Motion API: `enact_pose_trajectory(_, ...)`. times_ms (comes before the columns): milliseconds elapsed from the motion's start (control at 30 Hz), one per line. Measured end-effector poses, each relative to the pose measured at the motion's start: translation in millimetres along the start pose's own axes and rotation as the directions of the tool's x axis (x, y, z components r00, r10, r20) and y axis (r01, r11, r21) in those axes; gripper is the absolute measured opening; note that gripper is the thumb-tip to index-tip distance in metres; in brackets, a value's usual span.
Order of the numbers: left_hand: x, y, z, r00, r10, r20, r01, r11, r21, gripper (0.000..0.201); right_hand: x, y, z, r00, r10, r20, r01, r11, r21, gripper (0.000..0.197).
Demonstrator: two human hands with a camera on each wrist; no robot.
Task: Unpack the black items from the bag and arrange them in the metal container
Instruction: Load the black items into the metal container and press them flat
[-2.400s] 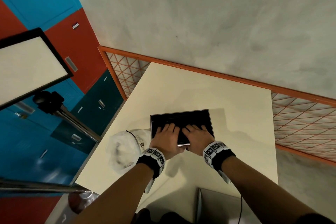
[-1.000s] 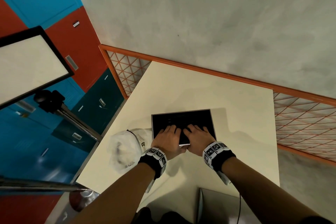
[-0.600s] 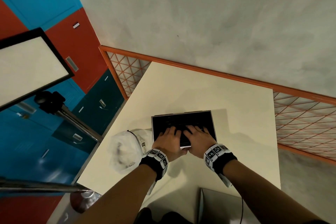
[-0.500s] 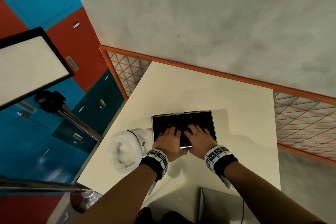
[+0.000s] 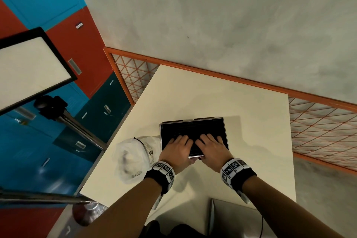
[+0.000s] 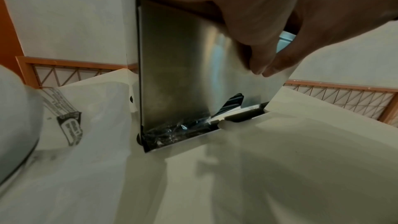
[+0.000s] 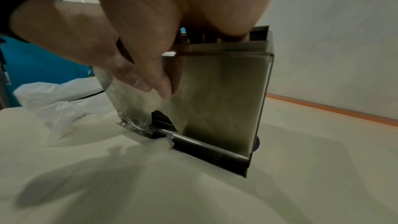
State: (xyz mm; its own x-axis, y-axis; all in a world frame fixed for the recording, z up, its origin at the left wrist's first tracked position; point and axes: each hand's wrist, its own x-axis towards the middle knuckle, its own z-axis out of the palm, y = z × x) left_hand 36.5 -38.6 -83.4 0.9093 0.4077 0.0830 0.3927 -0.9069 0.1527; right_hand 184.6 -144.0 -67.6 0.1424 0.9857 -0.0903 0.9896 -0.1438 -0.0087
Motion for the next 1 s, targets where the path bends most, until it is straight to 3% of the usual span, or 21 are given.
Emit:
enact_pose_trajectory(233, 0.5, 5.2, -2.5, 0.996, -0.067, 0.062, 0.067, 0.998, -0.005, 0.052, 5.3, -3.8, -1.5, 0.989, 0.034, 0.141, -0.035, 0.999, -0.001, 0.045)
enact_pose_trajectory(633, 10.5, 1.0, -6.9, 0.98, -0.154, 0.128, 0.152, 0.988, 0.027, 0.067, 14.7, -0.9, -1.5, 0.986, 0.056, 0.155, -0.053, 0.998, -0.018, 0.054)
enact_pose_trajectory(833, 14.6, -3.5, -7.6, 0.987, -0.101, 0.128, 0.1, 0.995, 0.008, 0.061, 23.1, 1.1, -2.2, 0.978, 0.067, 0.199, -0.071, 0.997, 0.012, 0.055)
enact_pose_trajectory(1000, 16.5, -3.7, -8.1, 0.978, -0.129, 0.163, 0.129, 0.992, 0.007, 0.065, 25.7, 2.0, -2.0, 0.972, 0.064, 0.226, -0.074, 0.997, 0.036, 0.062)
